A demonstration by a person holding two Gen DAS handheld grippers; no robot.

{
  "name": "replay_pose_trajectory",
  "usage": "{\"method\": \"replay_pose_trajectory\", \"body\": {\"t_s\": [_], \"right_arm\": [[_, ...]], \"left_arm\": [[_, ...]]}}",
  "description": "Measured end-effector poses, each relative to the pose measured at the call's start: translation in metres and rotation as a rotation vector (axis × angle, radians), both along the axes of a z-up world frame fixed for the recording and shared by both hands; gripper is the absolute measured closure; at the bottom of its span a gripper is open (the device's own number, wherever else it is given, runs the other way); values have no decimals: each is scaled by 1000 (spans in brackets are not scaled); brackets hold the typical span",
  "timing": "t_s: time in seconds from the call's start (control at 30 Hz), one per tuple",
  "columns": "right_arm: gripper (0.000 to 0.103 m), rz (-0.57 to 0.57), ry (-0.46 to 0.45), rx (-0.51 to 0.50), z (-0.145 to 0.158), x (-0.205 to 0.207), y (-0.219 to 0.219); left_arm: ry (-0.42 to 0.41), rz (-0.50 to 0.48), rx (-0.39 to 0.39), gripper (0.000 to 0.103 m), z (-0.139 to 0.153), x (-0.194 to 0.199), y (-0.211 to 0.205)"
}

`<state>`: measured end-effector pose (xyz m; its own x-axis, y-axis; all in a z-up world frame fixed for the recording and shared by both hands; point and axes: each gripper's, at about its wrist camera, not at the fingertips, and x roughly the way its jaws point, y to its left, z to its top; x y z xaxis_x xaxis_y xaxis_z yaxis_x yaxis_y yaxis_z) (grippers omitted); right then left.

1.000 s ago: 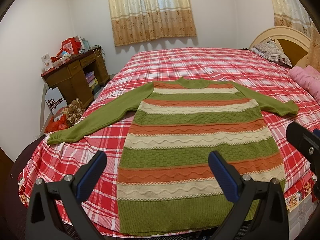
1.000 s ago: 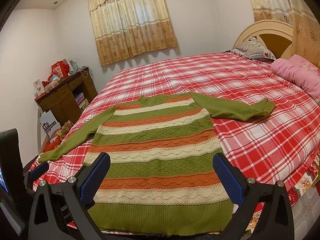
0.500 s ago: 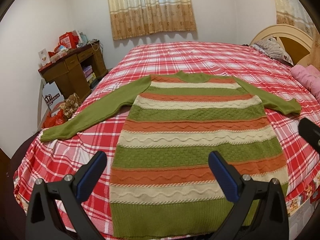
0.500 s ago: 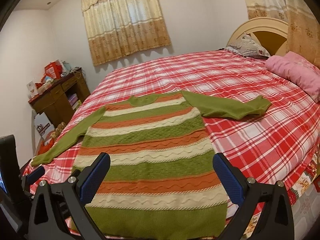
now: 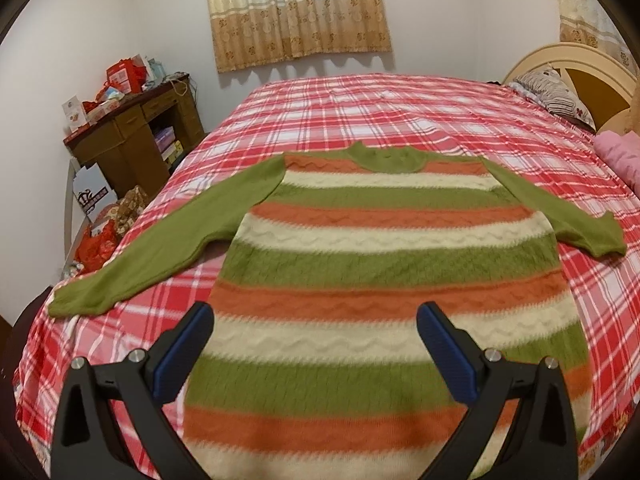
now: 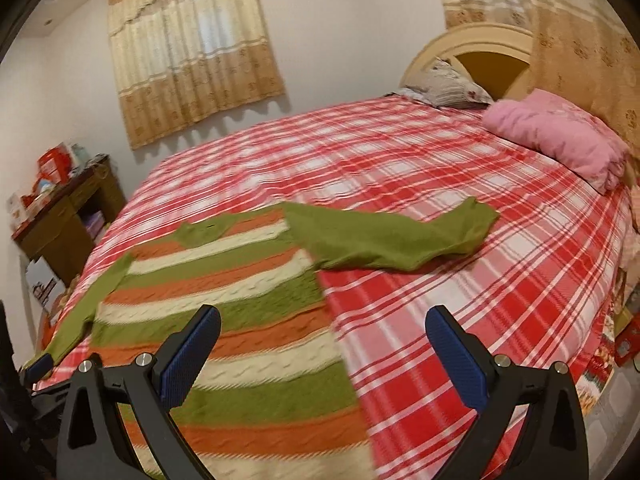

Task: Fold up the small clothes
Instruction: 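Reach the right tool to the green sleeve cuff and close on it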

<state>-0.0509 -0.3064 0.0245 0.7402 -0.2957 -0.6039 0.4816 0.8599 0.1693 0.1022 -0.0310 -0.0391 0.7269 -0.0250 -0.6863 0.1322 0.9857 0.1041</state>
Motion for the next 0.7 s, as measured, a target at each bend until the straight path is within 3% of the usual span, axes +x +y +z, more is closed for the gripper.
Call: {"method": "replay_pose_trajectory", "body": {"t_s": [0.1,0.2,0.33,0.4,0.47,0.7], "right_arm": [[1,-89,2,36,-2,-1,-45],[1,-182,-21,143,-12,-6,-109],[2,-292,-44,278,-32,-7,-183],[10,-336,-48,332,-41,-3,-212],[28,-355,-35,347,-49,7,-235],[29,-345,8,307,-63,50,-273]], "left_arm": [[6,-12,-36,0,-4,19,2],[2,9,-48,0,-10,38,9],[-35,78,3,0,-22,64,21],[-31,95,8,0,-29,72,25],[-8,116,5,0,-37,81,29],[48,173,-55,0,-61,93,41]]}}
